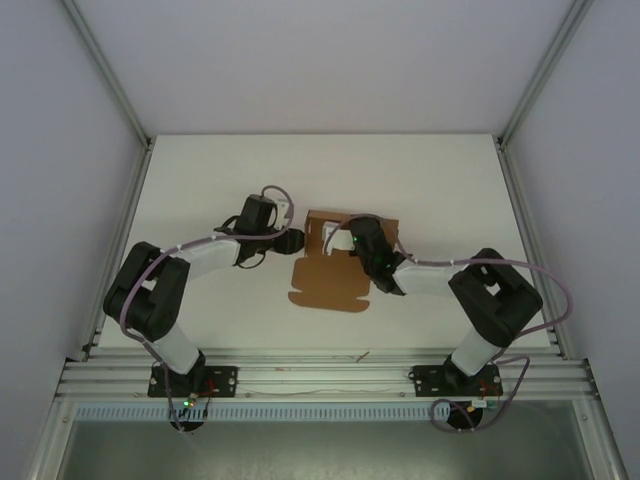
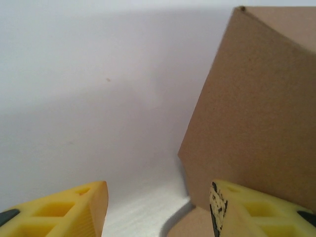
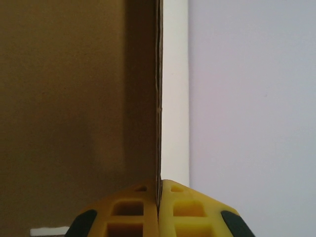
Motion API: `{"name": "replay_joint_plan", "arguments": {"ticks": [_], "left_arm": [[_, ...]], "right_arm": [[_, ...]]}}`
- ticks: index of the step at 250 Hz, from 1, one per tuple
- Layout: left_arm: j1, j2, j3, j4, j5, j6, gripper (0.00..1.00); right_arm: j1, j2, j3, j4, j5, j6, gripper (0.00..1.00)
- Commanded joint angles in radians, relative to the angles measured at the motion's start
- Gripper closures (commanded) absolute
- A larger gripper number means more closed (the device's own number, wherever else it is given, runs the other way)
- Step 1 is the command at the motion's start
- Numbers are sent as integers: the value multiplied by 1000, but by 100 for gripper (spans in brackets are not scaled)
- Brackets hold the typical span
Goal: Assemble paper box
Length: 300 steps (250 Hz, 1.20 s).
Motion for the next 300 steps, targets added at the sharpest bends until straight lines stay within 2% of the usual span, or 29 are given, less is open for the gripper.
{"name": "replay_joint_plan", "arguments": {"ticks": [1,38,82,125,155,203,243,300], "left_arm": [[2,1,79,2,-124,4,43],[23,37,146,-72,-212,-22,43],[56,36,138,-72,-231,-47,42],[58,63,130,-39,-167,-47,43],[58,84,115,5,-129,-45,42],[50,105,105,12,-78,11,43],[16,112,69,31,-96,63,43],[1,109,9,178,-55,71,43]], "right_arm": [[-16,-12,42,113,-49,-54,100],[-30,47,35,252,-105,-133,100],[-74,154,69,396,-158,-192,100],[-81,252,89,475,-211,-305,100],[-81,311,71,546,-210,-309,100],[-79,335,35,531,-193,-307,100],[-80,325,21,519,-195,-296,100],[-78,281,11,462,-235,-263,100]]}}
